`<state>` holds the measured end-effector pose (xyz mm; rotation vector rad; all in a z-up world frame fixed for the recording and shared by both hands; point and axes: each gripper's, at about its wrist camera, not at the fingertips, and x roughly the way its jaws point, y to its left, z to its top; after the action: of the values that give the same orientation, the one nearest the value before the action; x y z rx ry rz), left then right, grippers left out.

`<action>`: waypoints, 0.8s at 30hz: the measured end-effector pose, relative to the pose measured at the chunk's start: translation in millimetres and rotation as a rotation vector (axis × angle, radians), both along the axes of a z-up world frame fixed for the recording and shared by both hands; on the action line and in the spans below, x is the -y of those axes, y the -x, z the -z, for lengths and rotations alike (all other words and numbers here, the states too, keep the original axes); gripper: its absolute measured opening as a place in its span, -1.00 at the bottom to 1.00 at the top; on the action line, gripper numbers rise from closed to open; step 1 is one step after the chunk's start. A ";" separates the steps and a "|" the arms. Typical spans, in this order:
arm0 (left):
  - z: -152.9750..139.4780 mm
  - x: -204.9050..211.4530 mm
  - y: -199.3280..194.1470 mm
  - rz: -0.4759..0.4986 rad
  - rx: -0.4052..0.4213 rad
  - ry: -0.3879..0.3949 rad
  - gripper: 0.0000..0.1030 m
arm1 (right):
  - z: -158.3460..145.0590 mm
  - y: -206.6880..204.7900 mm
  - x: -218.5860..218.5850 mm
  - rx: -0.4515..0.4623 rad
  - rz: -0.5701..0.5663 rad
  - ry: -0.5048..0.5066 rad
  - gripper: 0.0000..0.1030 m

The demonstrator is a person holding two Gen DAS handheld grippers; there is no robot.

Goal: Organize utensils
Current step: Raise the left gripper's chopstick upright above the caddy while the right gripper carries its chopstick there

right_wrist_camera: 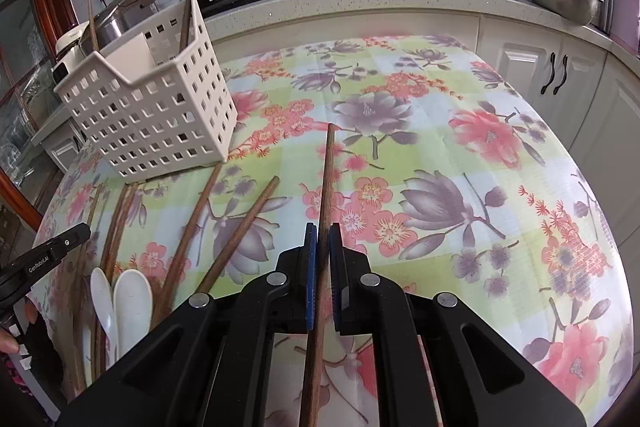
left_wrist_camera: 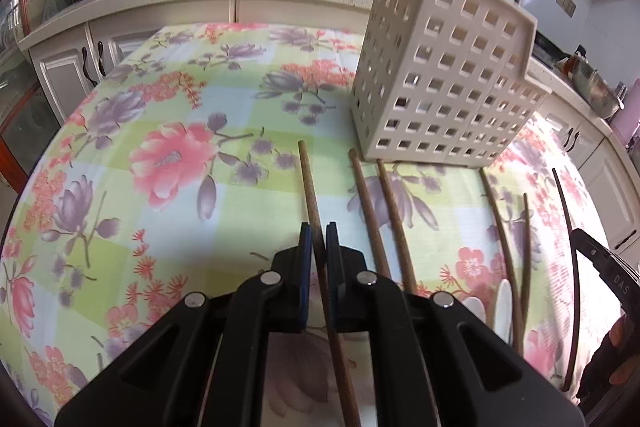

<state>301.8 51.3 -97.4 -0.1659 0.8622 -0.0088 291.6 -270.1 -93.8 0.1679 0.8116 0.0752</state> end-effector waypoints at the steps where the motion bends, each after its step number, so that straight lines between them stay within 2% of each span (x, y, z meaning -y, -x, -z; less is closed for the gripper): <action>1: -3.2 -0.7 2.1 0.000 0.010 0.001 -0.86 | -2.7 1.7 -0.1 0.007 -0.001 -0.002 -0.87; 10: -44.4 2.4 32.0 0.007 0.135 -0.029 -0.86 | -44.7 27.1 -6.7 0.115 -0.026 0.008 -0.87; 24: -93.2 17.9 81.9 0.045 0.281 -0.075 -0.87 | -84.9 67.4 -16.5 0.226 -0.071 0.031 -0.87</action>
<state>219.9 33.3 -4.2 -0.0728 0.5844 -0.0408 224.3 -253.6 -8.9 0.0995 0.5931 0.1454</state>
